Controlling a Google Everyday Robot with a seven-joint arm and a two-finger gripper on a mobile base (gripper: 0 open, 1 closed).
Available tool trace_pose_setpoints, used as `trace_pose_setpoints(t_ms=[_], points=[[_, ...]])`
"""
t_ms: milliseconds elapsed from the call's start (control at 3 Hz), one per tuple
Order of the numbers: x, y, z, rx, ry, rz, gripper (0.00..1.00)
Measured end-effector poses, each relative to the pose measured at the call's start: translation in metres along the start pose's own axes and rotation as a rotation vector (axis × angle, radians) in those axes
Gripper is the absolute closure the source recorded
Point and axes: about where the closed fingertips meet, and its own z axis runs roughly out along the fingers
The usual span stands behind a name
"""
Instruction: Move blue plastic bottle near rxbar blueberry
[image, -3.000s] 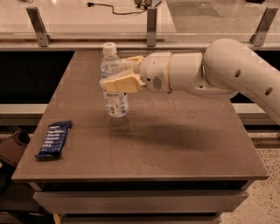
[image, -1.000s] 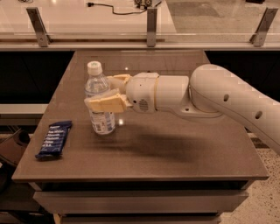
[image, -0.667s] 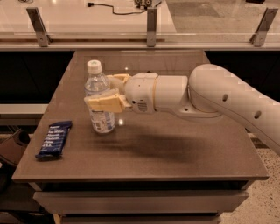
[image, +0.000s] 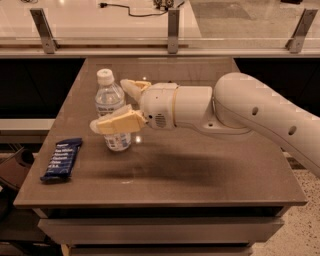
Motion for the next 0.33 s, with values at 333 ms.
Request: trace_pose_setpoints(t_ms=[333], points=[[0.0000,0.0001,0.0001,0.000,0.000,0.000,0.00]])
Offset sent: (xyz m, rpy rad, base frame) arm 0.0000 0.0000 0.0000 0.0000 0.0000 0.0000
